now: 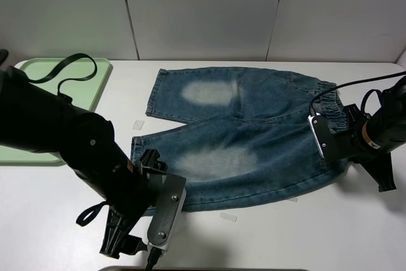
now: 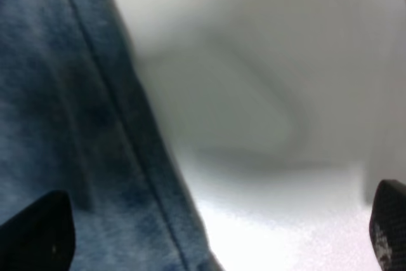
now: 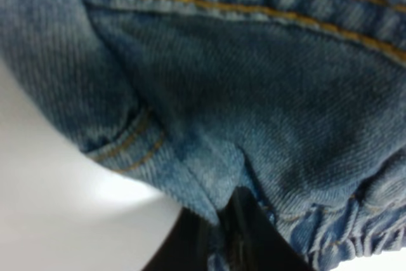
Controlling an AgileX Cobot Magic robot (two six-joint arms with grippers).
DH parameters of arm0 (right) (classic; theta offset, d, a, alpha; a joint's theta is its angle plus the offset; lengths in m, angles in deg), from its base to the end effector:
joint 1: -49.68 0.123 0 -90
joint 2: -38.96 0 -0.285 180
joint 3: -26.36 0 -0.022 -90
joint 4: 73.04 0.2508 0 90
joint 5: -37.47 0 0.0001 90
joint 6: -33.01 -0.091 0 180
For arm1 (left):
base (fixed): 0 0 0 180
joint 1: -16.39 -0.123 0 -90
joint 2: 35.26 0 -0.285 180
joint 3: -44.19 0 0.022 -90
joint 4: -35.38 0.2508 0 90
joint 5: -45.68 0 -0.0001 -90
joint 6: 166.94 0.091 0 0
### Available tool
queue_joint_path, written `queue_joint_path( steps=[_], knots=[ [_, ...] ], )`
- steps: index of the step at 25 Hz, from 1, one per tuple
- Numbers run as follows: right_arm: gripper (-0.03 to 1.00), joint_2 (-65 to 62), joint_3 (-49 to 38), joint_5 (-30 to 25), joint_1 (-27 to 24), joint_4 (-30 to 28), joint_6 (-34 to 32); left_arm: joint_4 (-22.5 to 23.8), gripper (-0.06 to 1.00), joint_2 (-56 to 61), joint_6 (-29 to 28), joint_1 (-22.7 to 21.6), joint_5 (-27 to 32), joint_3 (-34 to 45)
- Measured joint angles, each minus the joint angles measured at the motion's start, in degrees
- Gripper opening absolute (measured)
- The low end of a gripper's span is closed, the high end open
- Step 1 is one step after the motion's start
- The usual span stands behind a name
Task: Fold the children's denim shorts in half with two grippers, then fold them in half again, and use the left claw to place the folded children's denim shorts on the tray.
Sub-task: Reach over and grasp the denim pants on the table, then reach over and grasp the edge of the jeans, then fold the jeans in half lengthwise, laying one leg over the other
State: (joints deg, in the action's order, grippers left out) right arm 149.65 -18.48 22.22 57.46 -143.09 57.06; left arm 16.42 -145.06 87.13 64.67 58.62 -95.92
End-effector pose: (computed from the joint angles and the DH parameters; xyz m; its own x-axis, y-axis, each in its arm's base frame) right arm 0.2542 0.0119 0.0872 0.1067 -0.9616 0.2528 -0.9312 -0.1858 -0.3136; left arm 0.1748 -0.2061 0.0994 0.2684 0.9349 -0.2323 0.9513 -0.2194 0.2164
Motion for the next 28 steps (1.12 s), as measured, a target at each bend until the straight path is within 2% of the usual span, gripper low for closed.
queue_joint_path(
  steps=[6,12,15,16,20,21,23,28],
  knots=[
    [0.0,0.0,0.0,-0.18,0.0,0.29,-0.05,-0.2,0.91,-3.36,-0.24,0.0,-0.46,-0.11],
    [0.0,0.0,0.0,-0.18,0.0,0.41,-0.05,-1.48,0.89,-4.99,-2.79,0.0,-1.53,-0.5],
    [0.0,0.0,0.0,-0.18,0.0,0.41,-0.05,-2.09,0.76,-5.24,-3.39,0.0,-2.07,-0.88],
    [0.0,0.0,0.0,-0.18,0.0,0.41,-0.05,-1.95,0.58,-5.29,-3.39,0.07,-2.37,-0.94],
    [0.0,0.0,0.0,-0.25,0.0,0.46,-0.05,-0.3,0.18,-5.42,-3.2,0.26,-3.62,-1.09],
    [0.0,0.0,0.0,-0.25,0.0,0.46,-0.05,0.18,0.11,-5.43,-3.14,0.26,-4.1,-1.11],
    [0.0,0.0,0.0,-0.25,0.0,0.46,-0.05,0.95,0.03,-5.48,-3.08,0.26,-4.69,-1.11],
    [0.0,0.0,0.0,-0.42,0.0,0.46,-0.05,1.34,0.01,-5.09,-3.16,0.28,-5.02,-1.04]
  ],
)
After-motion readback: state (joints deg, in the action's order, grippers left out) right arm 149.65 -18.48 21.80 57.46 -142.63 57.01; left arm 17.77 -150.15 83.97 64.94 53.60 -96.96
